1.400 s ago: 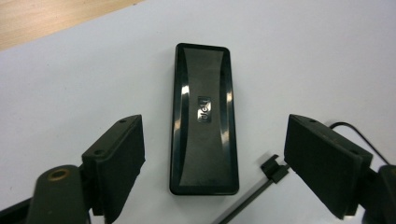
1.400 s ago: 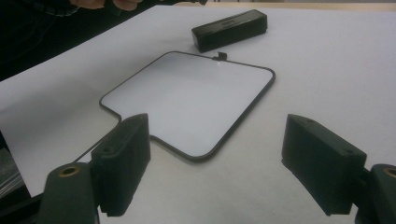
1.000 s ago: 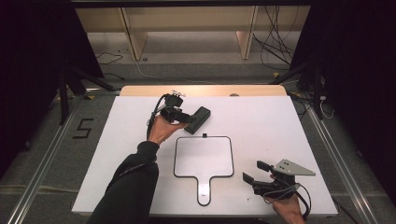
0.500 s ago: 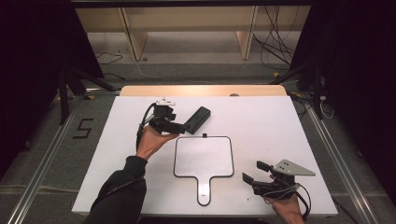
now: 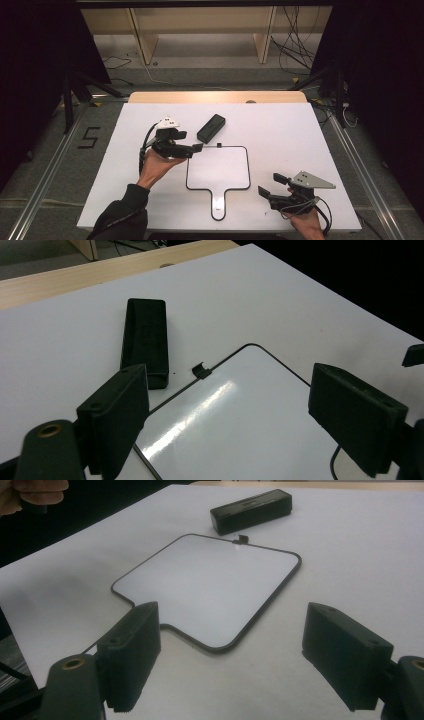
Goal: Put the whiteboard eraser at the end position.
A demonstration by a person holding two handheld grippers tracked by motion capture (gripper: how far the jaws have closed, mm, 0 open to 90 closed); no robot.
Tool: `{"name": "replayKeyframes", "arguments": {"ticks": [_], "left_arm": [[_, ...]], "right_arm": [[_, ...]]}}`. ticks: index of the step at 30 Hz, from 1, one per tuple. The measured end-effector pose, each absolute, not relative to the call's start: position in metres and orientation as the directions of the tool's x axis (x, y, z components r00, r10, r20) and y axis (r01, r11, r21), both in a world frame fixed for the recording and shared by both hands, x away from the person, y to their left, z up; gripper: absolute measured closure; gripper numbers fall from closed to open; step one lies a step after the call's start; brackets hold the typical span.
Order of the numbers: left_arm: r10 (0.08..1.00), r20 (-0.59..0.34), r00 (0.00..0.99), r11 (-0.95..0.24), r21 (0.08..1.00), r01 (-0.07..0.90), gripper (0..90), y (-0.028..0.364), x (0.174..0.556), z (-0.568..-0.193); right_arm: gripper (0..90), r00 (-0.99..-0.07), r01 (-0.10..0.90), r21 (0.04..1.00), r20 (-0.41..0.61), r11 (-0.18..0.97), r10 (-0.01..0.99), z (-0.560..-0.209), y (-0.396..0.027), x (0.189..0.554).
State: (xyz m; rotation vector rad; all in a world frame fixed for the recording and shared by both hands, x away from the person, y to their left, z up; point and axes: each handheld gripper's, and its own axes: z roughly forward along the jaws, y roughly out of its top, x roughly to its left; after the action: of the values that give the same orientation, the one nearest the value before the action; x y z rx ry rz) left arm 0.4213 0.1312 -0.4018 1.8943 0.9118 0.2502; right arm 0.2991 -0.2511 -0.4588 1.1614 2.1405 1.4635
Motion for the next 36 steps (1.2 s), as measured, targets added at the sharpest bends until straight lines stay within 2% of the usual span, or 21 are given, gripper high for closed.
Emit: {"name": "replayKeyframes", "arguments": {"ticks": [12,36], "left_arm": [[0.659,-0.197,0.726,-0.214,0.876,0.432,15.8,0.139,0.395,-0.412],[0.670,-0.190,0.718,-0.194,0.888,0.416,15.8,0.166,0.351,-0.432]], "right_arm": [[24.1,-0.637,0.450,0.878,0.191,0.160,0.747,-0.459,-0.249,0.299],[24.0,-0.645,0.448,0.877,0.184,0.172,0.741,-0.459,-0.248,0.297]]}}
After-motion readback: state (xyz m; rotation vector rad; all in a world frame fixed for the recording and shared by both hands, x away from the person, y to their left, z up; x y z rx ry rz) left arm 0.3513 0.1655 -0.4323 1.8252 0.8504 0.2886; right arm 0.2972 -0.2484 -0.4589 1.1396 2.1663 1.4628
